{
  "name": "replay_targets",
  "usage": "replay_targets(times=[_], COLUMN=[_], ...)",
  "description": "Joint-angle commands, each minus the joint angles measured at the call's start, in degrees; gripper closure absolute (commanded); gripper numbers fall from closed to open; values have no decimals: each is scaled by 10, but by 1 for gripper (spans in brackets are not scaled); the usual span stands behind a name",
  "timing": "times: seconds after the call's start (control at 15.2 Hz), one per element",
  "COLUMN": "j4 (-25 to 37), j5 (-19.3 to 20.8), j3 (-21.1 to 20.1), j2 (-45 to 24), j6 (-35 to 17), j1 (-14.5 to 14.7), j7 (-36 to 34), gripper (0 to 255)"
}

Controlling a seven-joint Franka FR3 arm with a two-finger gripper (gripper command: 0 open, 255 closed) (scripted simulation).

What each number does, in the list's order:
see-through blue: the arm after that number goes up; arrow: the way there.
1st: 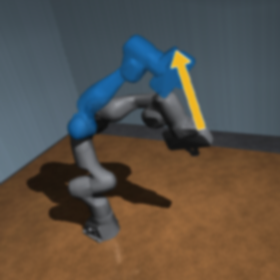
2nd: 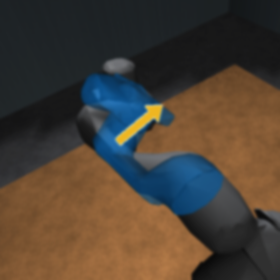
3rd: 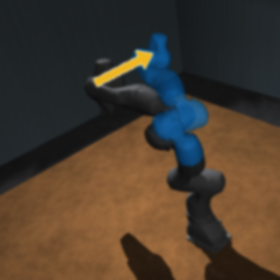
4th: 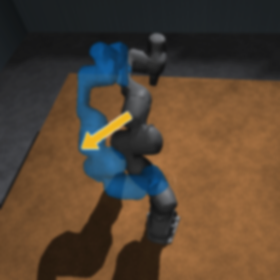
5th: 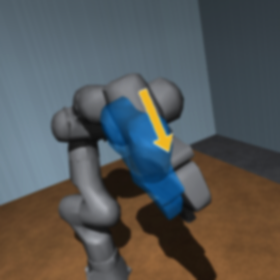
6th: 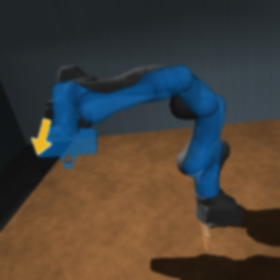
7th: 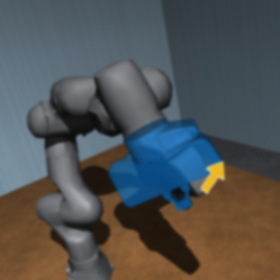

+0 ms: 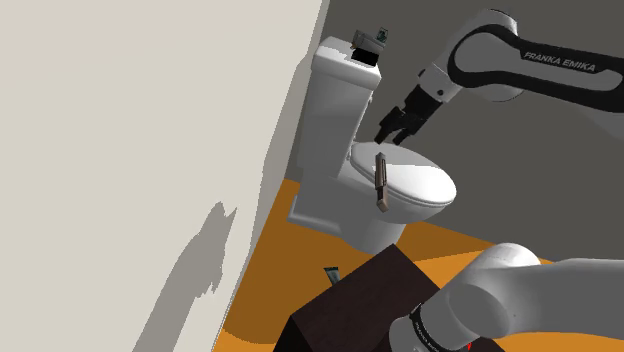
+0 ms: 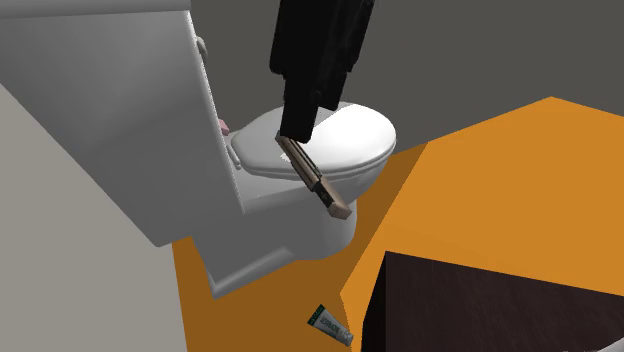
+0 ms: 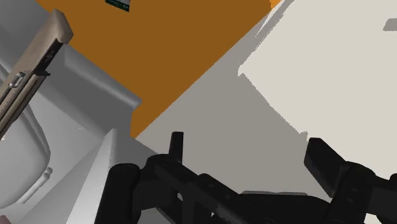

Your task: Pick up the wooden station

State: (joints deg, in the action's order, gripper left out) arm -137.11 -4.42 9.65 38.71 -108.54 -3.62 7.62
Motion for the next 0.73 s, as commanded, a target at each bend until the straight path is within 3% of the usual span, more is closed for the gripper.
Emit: replay_targets(times=[0.0, 0.66], j4=[-9, -18], j5=[0, -33], j3=[14, 96], j2=[-21, -156], j6=[-34, -190], j1=[-10, -41], j7=[1, 23], gripper=[0, 0])
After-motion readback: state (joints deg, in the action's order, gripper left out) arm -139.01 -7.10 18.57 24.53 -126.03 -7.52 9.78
